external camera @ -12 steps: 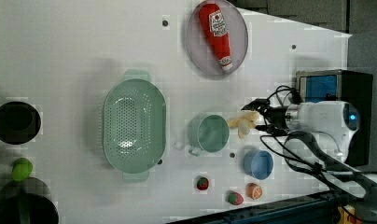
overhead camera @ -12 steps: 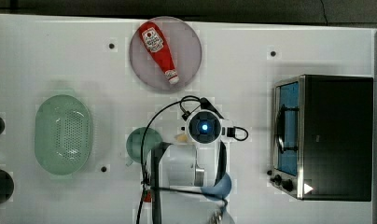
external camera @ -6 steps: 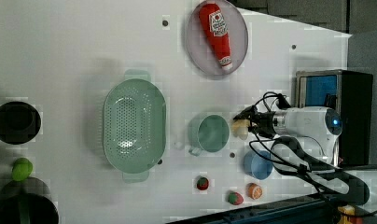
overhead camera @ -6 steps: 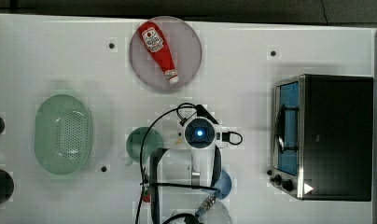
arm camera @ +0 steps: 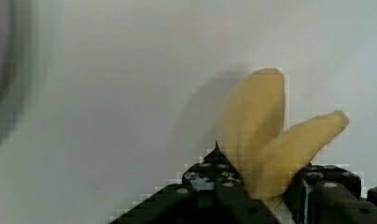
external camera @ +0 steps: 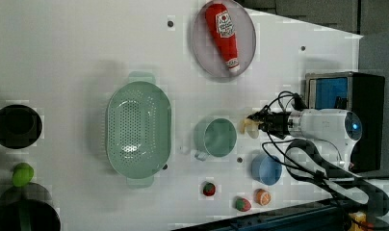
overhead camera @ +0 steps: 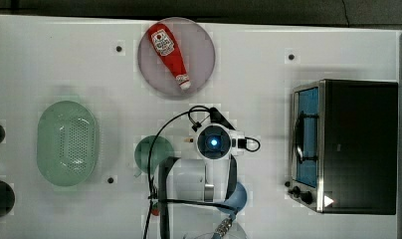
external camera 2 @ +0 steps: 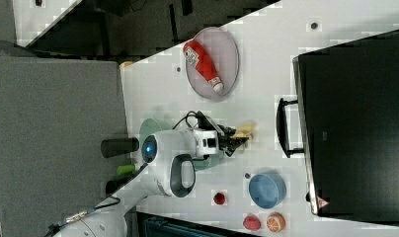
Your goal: Pick banana from table and place on oven.
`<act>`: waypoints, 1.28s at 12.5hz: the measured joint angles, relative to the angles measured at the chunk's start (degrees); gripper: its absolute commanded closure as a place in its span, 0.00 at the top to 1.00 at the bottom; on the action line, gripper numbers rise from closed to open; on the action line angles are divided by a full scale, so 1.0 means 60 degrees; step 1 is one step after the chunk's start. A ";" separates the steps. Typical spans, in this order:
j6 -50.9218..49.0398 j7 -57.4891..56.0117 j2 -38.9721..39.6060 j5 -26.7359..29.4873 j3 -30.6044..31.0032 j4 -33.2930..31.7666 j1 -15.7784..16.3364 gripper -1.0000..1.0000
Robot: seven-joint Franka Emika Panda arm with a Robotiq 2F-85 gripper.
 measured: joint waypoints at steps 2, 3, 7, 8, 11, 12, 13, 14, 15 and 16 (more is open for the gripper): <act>-0.0345 -0.0017 -0.0324 0.0189 -0.0087 0.0075 0.0078 0.29; -0.1119 -0.0031 -0.0846 0.0205 -0.0071 0.0056 0.0013 0.29; -0.5213 -0.0020 -0.4041 -0.0190 -0.0196 0.0709 0.0013 0.29; -0.6304 -0.0022 -0.4677 -0.0189 -0.0147 0.1306 0.0014 0.29; -0.8691 -0.0029 -0.5894 0.0093 -0.0486 0.3394 0.0153 0.29; -0.9109 -0.0052 -0.6069 0.0180 -0.0644 0.4066 0.0100 0.29; -0.9442 -0.0076 -0.6141 0.0180 -0.0819 0.4607 0.0032 0.29; -0.9760 -0.0126 -0.6164 0.0153 -0.1023 0.4924 -0.0039 0.29; -0.9868 -0.0245 -0.6118 0.0049 -0.1389 0.5008 0.0004 0.29; -0.9799 -0.0518 -0.5910 -0.0185 -0.1867 0.5045 0.0009 0.29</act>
